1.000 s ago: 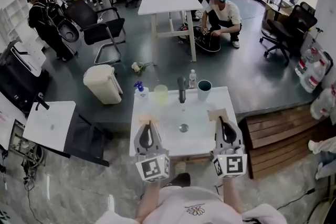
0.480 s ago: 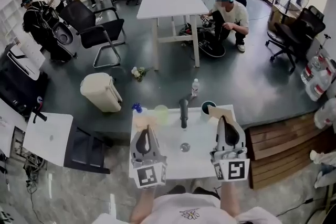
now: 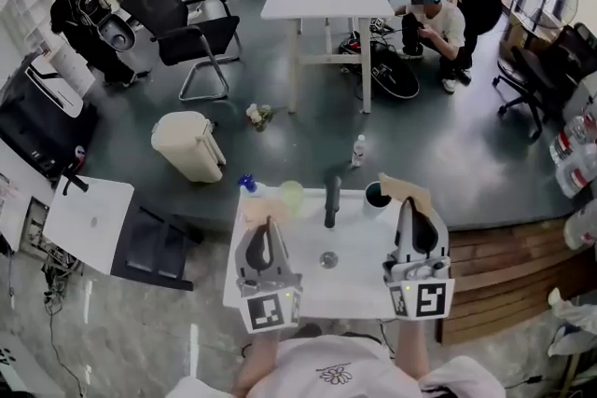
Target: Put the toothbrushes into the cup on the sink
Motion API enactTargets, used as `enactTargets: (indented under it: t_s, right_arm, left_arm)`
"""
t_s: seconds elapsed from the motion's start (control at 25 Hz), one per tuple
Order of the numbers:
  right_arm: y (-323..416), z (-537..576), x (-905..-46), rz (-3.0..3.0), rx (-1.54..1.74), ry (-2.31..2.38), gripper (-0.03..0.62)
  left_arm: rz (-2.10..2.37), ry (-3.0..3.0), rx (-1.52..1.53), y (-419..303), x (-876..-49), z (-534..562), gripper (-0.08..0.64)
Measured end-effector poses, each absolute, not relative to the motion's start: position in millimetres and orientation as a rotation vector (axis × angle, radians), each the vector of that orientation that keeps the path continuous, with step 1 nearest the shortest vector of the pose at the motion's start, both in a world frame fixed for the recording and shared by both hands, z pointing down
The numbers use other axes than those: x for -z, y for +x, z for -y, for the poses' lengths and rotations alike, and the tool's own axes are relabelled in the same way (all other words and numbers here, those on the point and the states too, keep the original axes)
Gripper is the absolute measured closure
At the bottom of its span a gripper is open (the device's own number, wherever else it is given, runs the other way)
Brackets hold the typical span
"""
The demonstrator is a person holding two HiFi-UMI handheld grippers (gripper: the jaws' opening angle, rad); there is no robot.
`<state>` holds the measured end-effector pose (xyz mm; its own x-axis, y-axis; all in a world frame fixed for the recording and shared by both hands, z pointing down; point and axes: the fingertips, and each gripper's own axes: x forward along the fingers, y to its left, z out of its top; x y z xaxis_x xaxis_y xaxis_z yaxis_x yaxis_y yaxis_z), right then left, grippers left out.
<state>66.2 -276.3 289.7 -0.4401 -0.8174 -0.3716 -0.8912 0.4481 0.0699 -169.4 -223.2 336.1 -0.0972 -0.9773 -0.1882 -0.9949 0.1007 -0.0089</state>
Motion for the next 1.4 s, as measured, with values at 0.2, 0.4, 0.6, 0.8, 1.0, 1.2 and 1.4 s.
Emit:
enactTargets:
  t_s: [0.2,0.4,0.6,0.8,1.0,1.2,1.4]
  right_arm:
    - [73.1,283.1,-286.8,-2.428,-0.381,-1.427,0.577]
    - [75.7,285.6,-294.0,-2.471,-0.381,-1.395,0.577]
    - [80.4,296.0,-301.5,-2.49,-0.363,-1.38,0.577]
    - [79.1,327.7,-325.7,-2.527,-0.29,-1.412,0.577]
    - [76.0,356.2,-359.6,-2.589,-0.168,-1.485,0.577]
    - [77.7,374.9,-396.5,-2.614,-0.028,-1.555,0.577]
    - [78.5,392.4,-437.6,-2.629,0.082,-1.622,0.575]
  left_arm:
    - [-2.228,-1.957,-0.182,-161.8,-328.8,226.3,0.534]
    - [-2.25,-1.897,-0.201,-160.4,-323.2,222.8,0.535]
    - [-2.249,-1.855,-0.185,-162.0,-325.2,219.2,0.534]
    - [-2.268,-1.838,-0.217,-168.3,-322.4,222.0,0.534]
    - [-2.264,-1.835,-0.213,-176.7,-315.4,226.6,0.535]
    - [-2.25,-1.863,-0.191,-191.8,-319.6,231.6,0.534]
    - [-2.23,-1.869,-0.204,-200.0,-318.0,235.4,0.534]
